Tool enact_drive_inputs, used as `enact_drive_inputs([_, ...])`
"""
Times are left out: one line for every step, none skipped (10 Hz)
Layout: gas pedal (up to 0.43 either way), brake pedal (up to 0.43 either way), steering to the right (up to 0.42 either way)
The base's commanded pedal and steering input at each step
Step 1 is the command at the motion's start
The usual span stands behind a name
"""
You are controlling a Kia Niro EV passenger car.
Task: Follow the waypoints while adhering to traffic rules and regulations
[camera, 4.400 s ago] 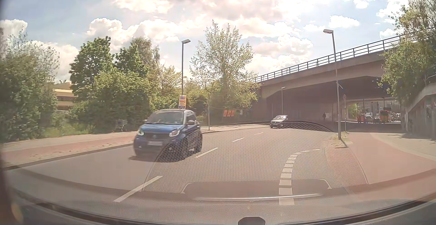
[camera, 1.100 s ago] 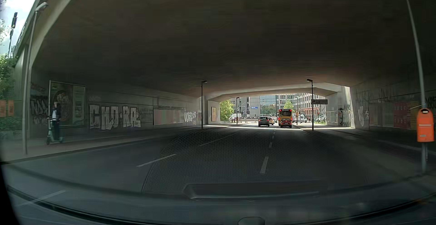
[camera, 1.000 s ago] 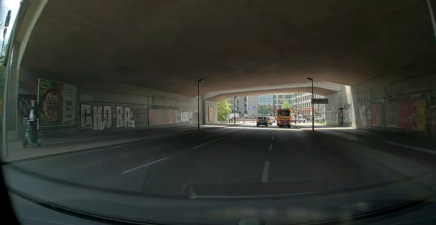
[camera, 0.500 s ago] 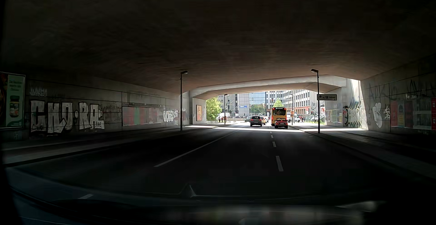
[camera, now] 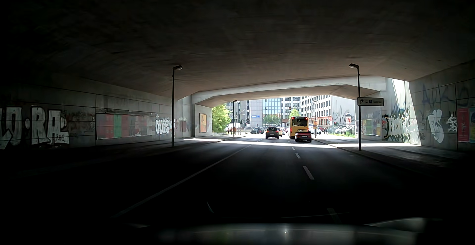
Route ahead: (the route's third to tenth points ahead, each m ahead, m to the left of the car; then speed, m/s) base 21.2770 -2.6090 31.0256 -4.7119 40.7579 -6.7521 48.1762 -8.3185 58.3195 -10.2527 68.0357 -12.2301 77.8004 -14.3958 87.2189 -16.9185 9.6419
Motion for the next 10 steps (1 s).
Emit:
enact_drive_inputs([0.118,0.018,0.029])
enact_drive_inputs([0.118,0.018,0.028])
enact_drive_inputs([0.110,0.018,0.028])
enact_drive_inputs([0.110,0.018,0.028])
enact_drive_inputs([0.110,0.018,0.027])
enact_drive_inputs([0.110,0.018,0.021])
enact_drive_inputs([0.110,0.018,0.018])
enact_drive_inputs([0.110,0.018,0.019])
enact_drive_inputs([0.110,0.018,0.019])
enact_drive_inputs([0.110,0.018,0.019])
